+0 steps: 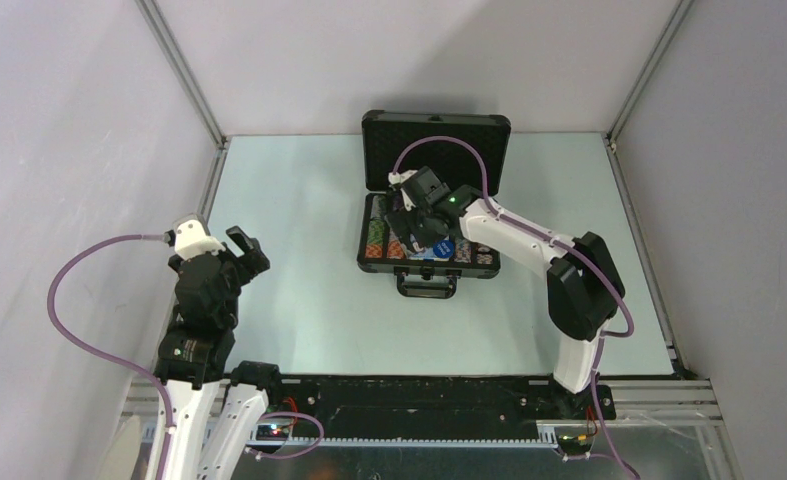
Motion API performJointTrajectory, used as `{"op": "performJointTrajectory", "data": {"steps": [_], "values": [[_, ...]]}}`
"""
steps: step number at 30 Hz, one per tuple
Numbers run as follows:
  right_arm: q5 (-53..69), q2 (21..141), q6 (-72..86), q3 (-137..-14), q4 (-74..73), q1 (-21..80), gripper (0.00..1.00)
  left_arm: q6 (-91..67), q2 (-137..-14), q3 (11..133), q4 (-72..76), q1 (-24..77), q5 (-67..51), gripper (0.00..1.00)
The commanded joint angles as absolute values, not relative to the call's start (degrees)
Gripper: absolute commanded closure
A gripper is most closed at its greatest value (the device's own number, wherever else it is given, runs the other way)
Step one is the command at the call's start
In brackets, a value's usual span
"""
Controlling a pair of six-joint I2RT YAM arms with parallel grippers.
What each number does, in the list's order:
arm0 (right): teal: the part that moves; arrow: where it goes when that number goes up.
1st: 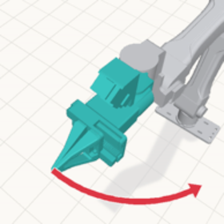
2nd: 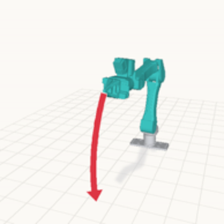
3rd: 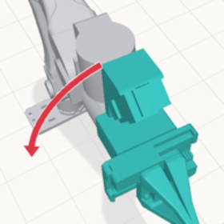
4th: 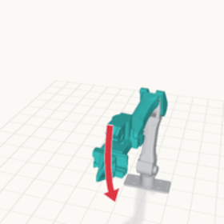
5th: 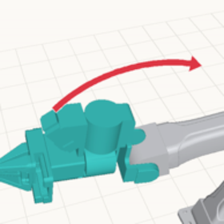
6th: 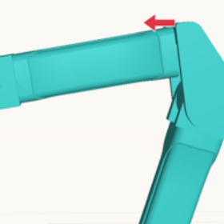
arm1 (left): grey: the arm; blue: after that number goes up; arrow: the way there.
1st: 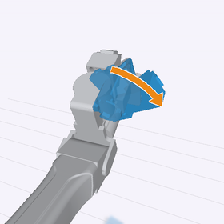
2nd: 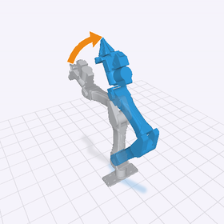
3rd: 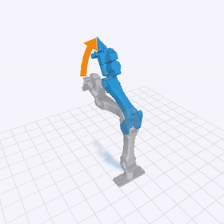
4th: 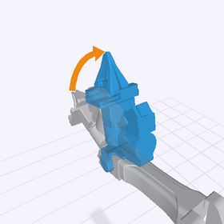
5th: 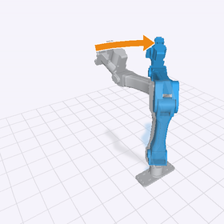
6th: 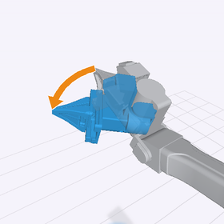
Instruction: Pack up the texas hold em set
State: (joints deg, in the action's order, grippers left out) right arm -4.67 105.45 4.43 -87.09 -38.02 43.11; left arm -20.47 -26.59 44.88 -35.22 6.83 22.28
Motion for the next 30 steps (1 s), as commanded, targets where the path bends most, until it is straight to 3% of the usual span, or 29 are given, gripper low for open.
{"op": "performJointTrajectory", "data": {"steps": [1, 22, 30], "values": [[-4.56, 106.60, 5.86, -89.20, -38.29, 43.15, 0.12, -19.37, -26.63, 44.83, -33.83, 6.53, 22.08, 0.13], [-11.44, 113.86, 3.46, -94.04, -40.57, 44.73, 0.24, -19.42, -26.63, 44.84, -33.84, 6.53, 22.17, 0.13], [-11.27, 114.30, 3.37, -94.28, -40.96, 44.68, 0.41, -19.38, -26.62, 44.83, -33.79, 6.54, 22.13, 0.13]]}}
